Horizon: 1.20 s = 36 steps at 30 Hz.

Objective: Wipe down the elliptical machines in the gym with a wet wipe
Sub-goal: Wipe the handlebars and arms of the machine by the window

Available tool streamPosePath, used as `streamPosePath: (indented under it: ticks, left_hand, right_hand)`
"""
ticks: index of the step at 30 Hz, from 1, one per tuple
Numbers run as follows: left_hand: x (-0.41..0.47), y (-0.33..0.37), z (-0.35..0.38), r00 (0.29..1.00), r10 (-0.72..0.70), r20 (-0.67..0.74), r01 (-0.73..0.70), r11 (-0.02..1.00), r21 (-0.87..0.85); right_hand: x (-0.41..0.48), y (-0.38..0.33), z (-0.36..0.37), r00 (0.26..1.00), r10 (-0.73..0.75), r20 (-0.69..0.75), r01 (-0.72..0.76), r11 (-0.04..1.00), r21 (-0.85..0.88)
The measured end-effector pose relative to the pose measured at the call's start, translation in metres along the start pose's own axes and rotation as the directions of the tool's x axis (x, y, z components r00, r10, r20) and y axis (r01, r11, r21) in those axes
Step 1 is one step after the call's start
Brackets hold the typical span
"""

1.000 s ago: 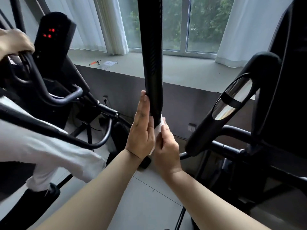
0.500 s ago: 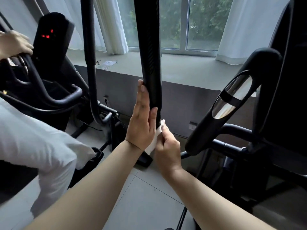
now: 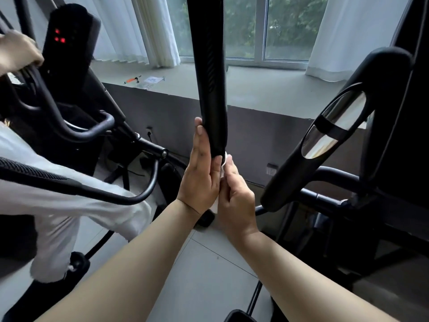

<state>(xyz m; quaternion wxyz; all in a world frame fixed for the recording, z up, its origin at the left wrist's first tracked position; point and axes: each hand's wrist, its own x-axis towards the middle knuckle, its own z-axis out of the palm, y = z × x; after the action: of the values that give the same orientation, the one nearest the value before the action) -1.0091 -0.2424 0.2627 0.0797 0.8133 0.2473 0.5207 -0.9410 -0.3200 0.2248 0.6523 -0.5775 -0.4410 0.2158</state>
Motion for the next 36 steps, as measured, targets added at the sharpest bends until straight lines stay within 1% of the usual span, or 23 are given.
streamPosePath:
  ticks: [2,3,4,6,7,8,9,12,14,15,17,20,21,22,26,28,30,32,34,35,36]
  left_hand:
    - [-0.004,0.0,0.002,1.0,-0.015,-0.002,0.015,1.0,-0.005]
    - [-0.006,0.0,0.002,1.0,-0.019,-0.001,0.019,1.0,-0.003]
    - [-0.008,-0.001,0.003,1.0,-0.023,0.002,0.023,1.0,0.002]
    - [-0.011,-0.001,0.004,0.999,-0.036,0.012,0.036,0.999,0.009]
    - [-0.012,-0.001,0.005,0.999,-0.041,0.012,0.041,0.999,0.01]
    - [-0.013,-0.001,0.005,0.999,-0.043,0.012,0.043,0.999,0.008]
    - [-0.013,-0.001,0.005,0.999,-0.043,0.013,0.043,0.999,0.005]
    - [-0.015,-0.002,0.007,0.998,-0.061,0.017,0.061,0.998,-0.01]
    - [-0.017,-0.002,0.008,0.997,-0.079,0.012,0.08,0.997,-0.023]
    - [-0.018,-0.002,0.009,0.996,-0.085,0.013,0.086,0.996,-0.028]
    - [-0.02,-0.002,0.009,0.997,-0.081,0.02,0.082,0.996,-0.03]
    - [-0.024,-0.004,0.011,0.997,-0.08,0.017,0.08,0.997,-0.002]
    - [-0.025,-0.003,0.011,0.996,-0.083,0.016,0.083,0.997,0.003]
    - [-0.026,-0.003,0.012,0.996,-0.086,0.016,0.086,0.996,0.004]
    - [-0.029,0.002,0.017,0.99,-0.139,-0.007,0.139,0.99,-0.015]
    - [-0.03,0.006,0.02,0.987,-0.162,-0.007,0.162,0.986,-0.026]
    - [-0.035,0.005,0.022,0.985,-0.173,-0.003,0.172,0.985,-0.025]
    - [-0.042,0.003,0.021,0.98,-0.195,0.039,0.197,0.979,-0.049]
    - [-0.044,0.007,0.013,0.962,-0.241,0.128,0.25,0.967,-0.056]
    - [-0.045,0.007,0.012,0.941,-0.292,0.168,0.305,0.951,-0.053]
    - [-0.041,0.011,0.01,0.903,-0.385,0.191,0.408,0.907,-0.104]
  right_hand:
    - [-0.003,-0.001,0.003,0.999,-0.033,-0.02,0.032,0.999,-0.037]
    - [-0.006,0.005,0.003,1.0,-0.017,-0.007,0.017,0.997,-0.069]
    - [-0.01,0.015,0.003,0.999,0.024,0.031,-0.021,0.995,-0.096]
    - [-0.017,0.034,-0.001,0.979,0.164,0.124,-0.149,0.982,-0.119]
    - [-0.019,0.039,-0.004,0.966,0.215,0.145,-0.198,0.973,-0.123]
    - [-0.02,0.042,-0.006,0.96,0.235,0.15,-0.217,0.968,-0.122]
    - [-0.02,0.038,-0.008,0.966,0.22,0.133,-0.204,0.971,-0.126]
    - [-0.018,0.02,-0.004,0.996,0.08,0.046,-0.077,0.994,-0.072]
    - [-0.017,0.014,0.002,1.0,0.028,0.006,-0.027,0.998,-0.063]
    - [-0.017,0.015,0.004,1.0,0.028,0.008,-0.027,0.997,-0.075]
    - [-0.019,0.026,0.003,0.995,0.082,0.053,-0.076,0.991,-0.106]
    - [-0.025,0.049,-0.003,0.955,0.252,0.155,-0.224,0.959,-0.174]
    - [-0.026,0.051,-0.005,0.944,0.287,0.162,-0.258,0.949,-0.179]
    - [-0.025,0.051,-0.005,0.944,0.291,0.153,-0.268,0.95,-0.159]
    - [-0.024,0.032,0.001,0.982,0.177,0.061,-0.175,0.984,-0.035]
    - [-0.025,0.035,0.005,0.983,0.169,0.065,-0.168,0.985,-0.029]
    - [-0.024,0.039,0.003,0.977,0.198,0.077,-0.197,0.98,-0.019]
    - [-0.019,0.035,-0.002,0.983,0.176,0.043,-0.177,0.984,0.035]
    - [-0.01,0.019,-0.005,0.996,0.094,-0.008,-0.092,0.989,0.115]
    - [-0.006,0.01,-0.004,0.998,0.048,-0.039,-0.042,0.988,0.148]
    - [-0.003,0.002,-0.001,0.998,0.008,-0.064,0.003,0.986,0.164]
